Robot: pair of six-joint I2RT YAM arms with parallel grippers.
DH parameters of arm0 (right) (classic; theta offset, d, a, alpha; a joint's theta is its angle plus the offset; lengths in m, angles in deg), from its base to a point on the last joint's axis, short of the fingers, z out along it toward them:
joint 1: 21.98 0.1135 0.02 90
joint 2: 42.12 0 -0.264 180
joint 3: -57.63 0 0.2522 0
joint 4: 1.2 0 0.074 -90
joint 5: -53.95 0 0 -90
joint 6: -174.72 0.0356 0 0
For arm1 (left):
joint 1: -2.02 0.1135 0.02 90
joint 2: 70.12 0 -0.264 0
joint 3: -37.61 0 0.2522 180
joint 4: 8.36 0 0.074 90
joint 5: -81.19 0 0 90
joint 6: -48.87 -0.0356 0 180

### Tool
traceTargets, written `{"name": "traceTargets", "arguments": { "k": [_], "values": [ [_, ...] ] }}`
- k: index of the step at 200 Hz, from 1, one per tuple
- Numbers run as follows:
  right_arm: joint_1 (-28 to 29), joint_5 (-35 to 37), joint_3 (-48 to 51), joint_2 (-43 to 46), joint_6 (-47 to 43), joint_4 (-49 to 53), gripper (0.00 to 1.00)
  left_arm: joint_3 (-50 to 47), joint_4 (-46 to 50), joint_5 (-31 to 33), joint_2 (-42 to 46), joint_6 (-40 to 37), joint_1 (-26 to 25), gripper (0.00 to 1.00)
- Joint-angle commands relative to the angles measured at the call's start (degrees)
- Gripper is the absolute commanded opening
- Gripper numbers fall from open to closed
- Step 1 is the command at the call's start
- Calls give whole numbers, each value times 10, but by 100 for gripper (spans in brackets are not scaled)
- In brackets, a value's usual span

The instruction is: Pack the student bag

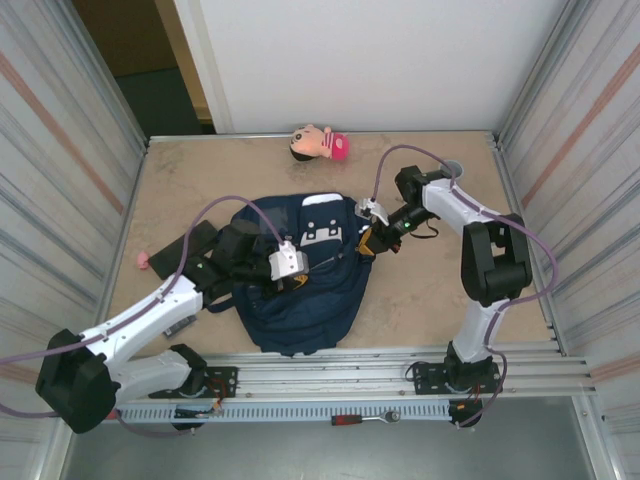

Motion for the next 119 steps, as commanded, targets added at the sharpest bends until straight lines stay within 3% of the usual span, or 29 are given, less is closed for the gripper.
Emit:
{"name": "traceTargets", "arguments": {
  "k": [1,41,96,119],
  "values": [
    [5,-4,20,49,38,-3,0,1,-57,63,20,10,5,0],
    [32,-15,58,103,102,-35,0,5,-73,132,6,20,-19,0],
    [62,18,171,168,249,-182,0,2,-114,124,-10,34,-34,0],
    [59,18,204,179,299,-224,14,2,-118,126,-6,34,-34,0]
  ]
}}
